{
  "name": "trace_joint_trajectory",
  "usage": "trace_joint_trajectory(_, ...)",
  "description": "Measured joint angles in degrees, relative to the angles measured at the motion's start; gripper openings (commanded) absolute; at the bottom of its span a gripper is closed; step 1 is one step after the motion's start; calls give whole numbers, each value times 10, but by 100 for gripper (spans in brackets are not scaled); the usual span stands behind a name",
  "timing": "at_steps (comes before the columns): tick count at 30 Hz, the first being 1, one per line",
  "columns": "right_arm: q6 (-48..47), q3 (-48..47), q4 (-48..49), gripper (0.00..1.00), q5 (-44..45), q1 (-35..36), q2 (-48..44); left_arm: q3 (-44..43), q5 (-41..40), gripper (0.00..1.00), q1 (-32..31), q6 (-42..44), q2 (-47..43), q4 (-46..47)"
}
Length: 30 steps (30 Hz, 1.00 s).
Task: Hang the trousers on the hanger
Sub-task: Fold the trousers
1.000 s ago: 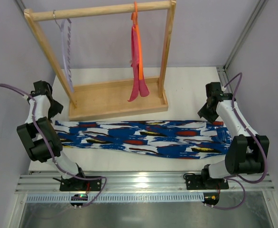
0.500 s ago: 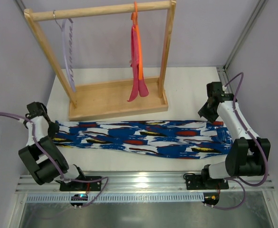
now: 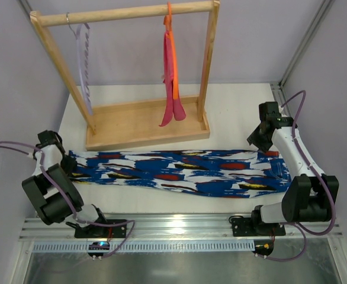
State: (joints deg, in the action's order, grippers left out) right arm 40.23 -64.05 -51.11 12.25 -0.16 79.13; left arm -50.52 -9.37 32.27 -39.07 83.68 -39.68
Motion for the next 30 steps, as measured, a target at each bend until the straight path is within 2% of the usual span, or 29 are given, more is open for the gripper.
trace_joint_trajectory(7,0,0,1,45,-4,0,0,0,-38,29,0,-3,-64,-1)
trace_joint_trajectory(15,-2,1,1,45,-5,0,0,17,-48,27,0,-16,-56,0)
trace_joint_trajectory(22,-7,3,2,45,-6,0,0,21,-52,30,0,-26,-36,2)
trace_joint_trajectory(26,-9,3,2,45,-6,0,0,22,-51,22,0,-30,-16,8)
trace_joint_trajectory(27,-9,3,1,45,-6,0,0,22,-50,17,0,-31,-12,9)
trace_joint_trajectory(28,-9,3,2,45,-6,0,0,22,-50,8,0,-32,-8,11)
trace_joint_trajectory(30,-11,3,1,45,-6,0,0,22,-50,3,0,-34,-2,12)
